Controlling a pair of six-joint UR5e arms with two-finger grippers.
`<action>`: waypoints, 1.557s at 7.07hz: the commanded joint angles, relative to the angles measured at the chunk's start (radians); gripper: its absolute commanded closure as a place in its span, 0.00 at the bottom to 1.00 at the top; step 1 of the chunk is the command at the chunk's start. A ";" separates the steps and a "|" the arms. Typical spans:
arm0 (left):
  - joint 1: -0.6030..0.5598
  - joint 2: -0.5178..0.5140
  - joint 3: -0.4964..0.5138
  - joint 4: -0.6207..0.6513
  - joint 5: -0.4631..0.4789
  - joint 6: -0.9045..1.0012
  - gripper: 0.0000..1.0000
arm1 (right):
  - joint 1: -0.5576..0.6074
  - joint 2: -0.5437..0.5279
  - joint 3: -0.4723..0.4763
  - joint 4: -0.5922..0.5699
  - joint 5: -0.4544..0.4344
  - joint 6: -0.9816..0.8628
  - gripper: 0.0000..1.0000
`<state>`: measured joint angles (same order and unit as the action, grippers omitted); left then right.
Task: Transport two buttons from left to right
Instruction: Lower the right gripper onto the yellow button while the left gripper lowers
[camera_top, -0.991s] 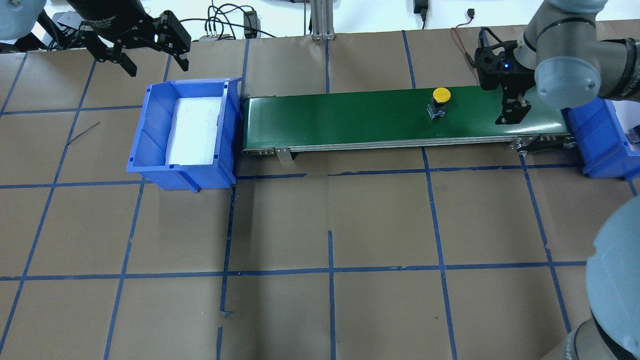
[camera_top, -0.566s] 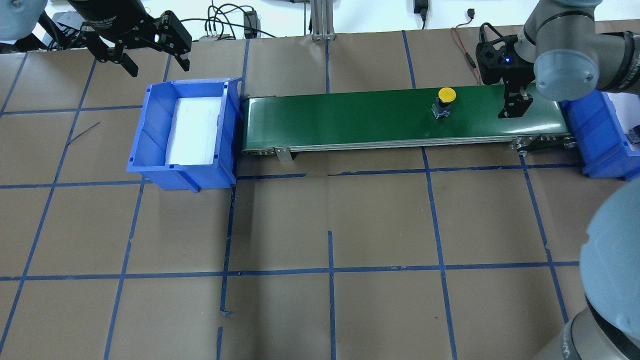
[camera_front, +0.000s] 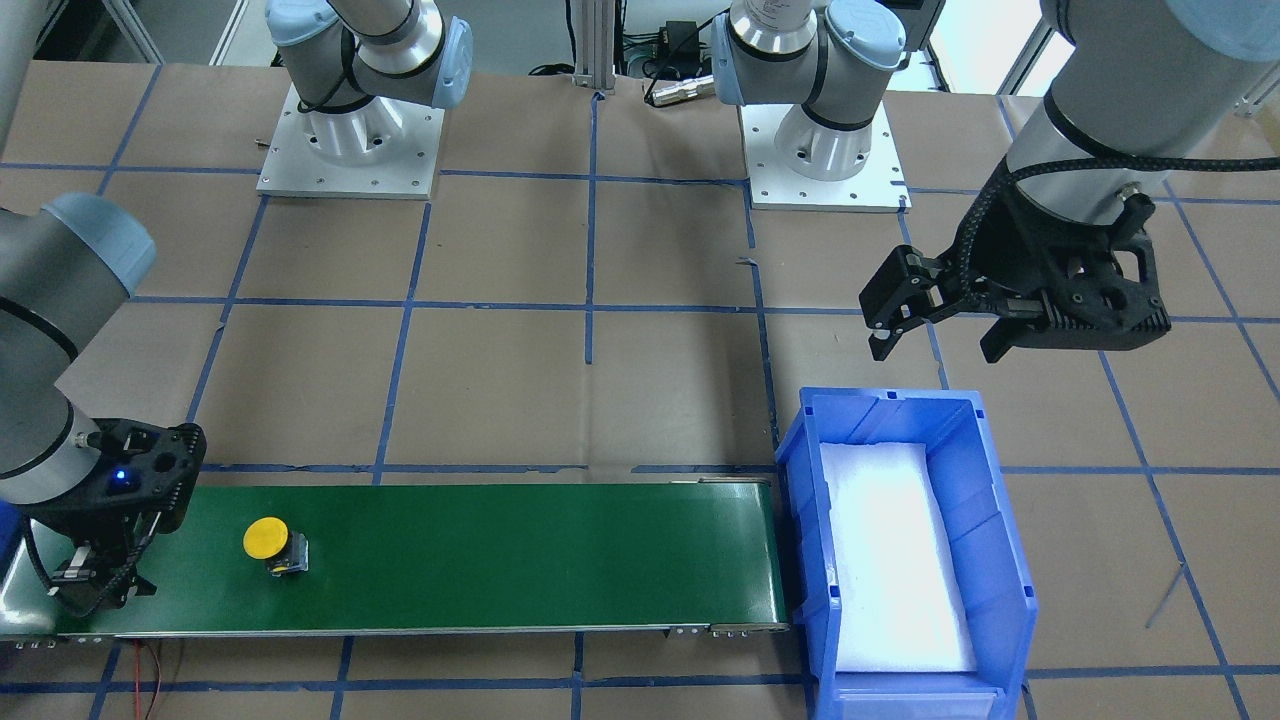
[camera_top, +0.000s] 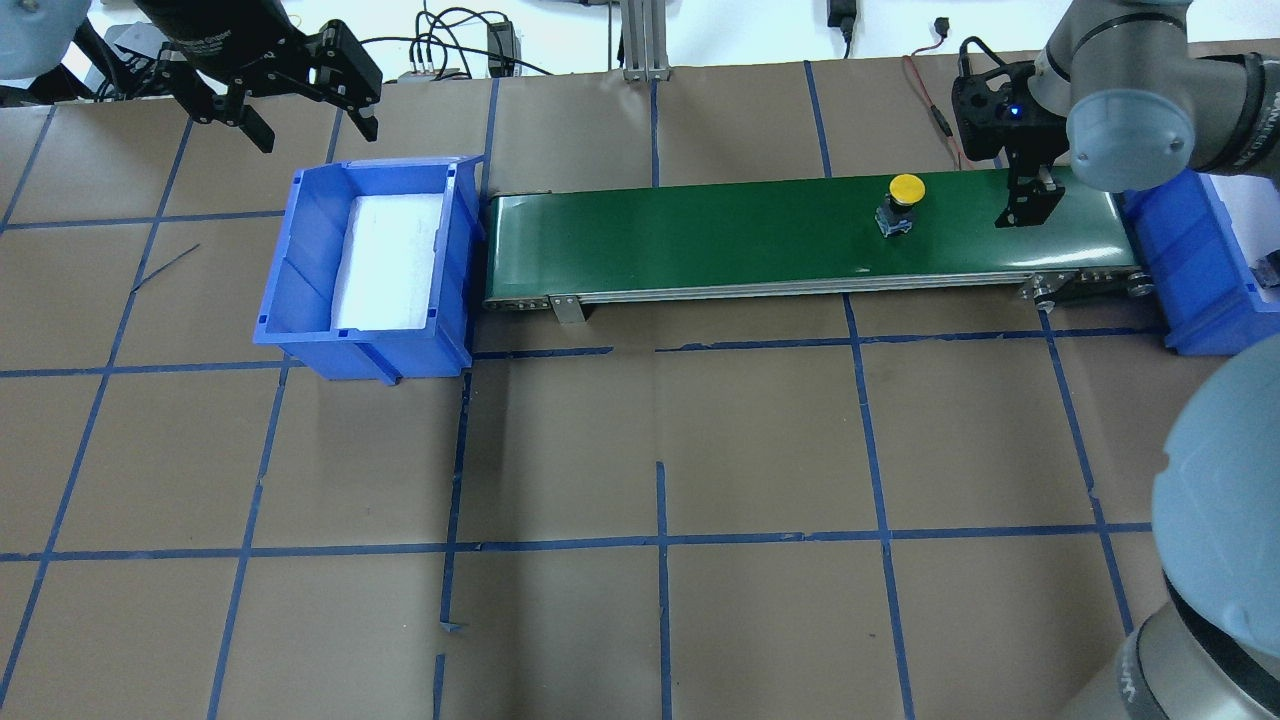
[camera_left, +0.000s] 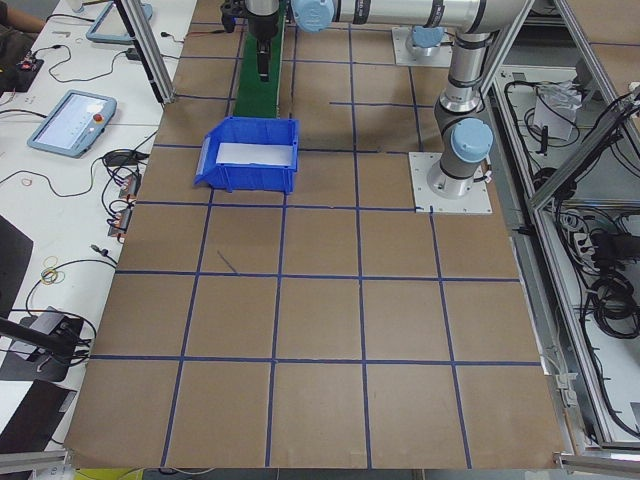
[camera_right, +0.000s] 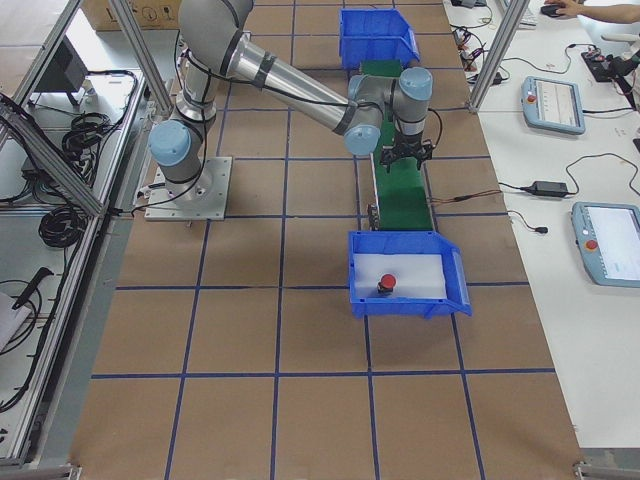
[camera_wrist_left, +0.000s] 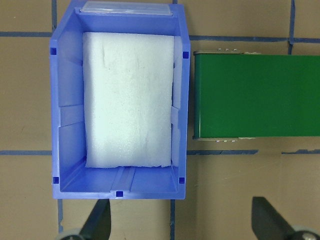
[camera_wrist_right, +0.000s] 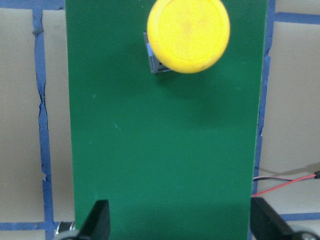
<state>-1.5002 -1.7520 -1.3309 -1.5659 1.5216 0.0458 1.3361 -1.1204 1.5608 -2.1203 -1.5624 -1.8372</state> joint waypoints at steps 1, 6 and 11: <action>-0.002 0.000 -0.002 -0.002 0.006 0.000 0.00 | 0.000 -0.004 0.005 0.002 0.005 0.018 0.00; -0.011 0.023 -0.005 -0.028 0.019 -0.001 0.00 | 0.002 -0.001 0.007 0.016 0.005 0.009 0.00; -0.003 0.032 -0.011 -0.034 0.026 0.006 0.00 | 0.005 -0.002 0.008 0.016 0.016 0.009 0.00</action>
<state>-1.5029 -1.7193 -1.3414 -1.5993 1.5467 0.0519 1.3394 -1.1227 1.5692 -2.1046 -1.5499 -1.8284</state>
